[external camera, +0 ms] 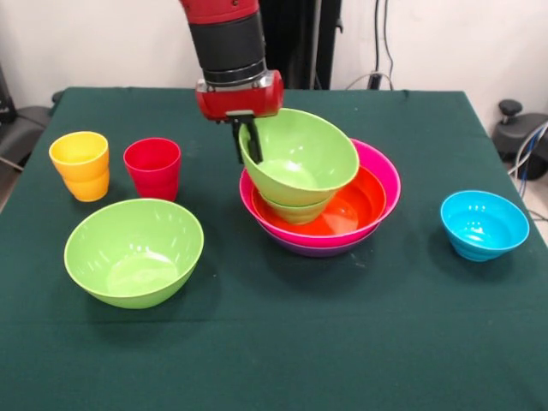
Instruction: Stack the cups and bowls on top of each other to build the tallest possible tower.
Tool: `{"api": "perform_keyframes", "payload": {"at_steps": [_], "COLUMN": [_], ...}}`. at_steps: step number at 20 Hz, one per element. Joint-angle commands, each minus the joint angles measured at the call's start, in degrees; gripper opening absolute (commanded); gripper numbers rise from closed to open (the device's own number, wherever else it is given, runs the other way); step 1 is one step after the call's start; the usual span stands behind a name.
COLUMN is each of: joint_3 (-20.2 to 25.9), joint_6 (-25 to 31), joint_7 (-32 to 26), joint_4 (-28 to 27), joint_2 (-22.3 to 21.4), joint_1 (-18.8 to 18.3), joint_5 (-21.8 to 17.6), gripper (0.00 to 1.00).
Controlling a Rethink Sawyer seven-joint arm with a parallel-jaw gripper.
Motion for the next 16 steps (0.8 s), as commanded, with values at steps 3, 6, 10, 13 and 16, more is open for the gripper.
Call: {"api": "perform_keyframes", "payload": {"at_steps": [3,6,10,13,16], "joint_3": [-3.34,-4.39,-3.43,-2.46,-1.43], "joint_6": [-4.87,-5.68,-4.31,-3.29,-3.24], "joint_7": [6.42,7.19,5.16,4.09,3.4], "joint_4": [0.16,0.59,1.37,1.94,3.04], "joint_2": [2.92,2.51,1.25,0.31,-0.17], "joint_1": [9.76,11.46,10.0,8.62,7.08], "joint_5": [-4.27,-3.28,-2.87,-2.66,-3.11], "gripper": [0.0,0.0,0.0,0.0,0.0]}}
